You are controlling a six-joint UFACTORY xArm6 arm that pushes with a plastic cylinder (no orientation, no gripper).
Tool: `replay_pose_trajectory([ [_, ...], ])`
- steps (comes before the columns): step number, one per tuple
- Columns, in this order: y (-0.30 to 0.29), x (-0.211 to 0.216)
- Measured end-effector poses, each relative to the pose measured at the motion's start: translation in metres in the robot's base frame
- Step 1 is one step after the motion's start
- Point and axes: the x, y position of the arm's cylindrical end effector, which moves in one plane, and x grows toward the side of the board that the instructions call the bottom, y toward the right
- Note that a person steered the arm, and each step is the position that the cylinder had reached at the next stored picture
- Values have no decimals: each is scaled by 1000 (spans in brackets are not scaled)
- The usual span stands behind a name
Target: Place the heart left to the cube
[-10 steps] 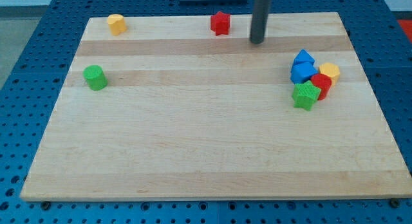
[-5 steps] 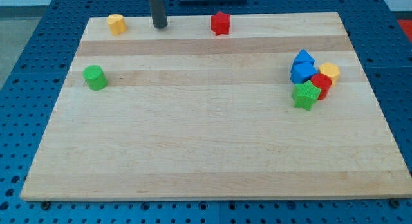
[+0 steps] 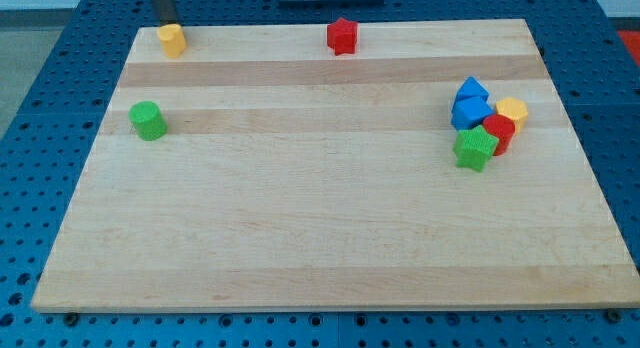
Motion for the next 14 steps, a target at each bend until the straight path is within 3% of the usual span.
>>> replay_pose_trajectory([
  [2, -22, 11],
  [4, 24, 19],
  [10, 103, 164],
  [14, 229, 230],
])
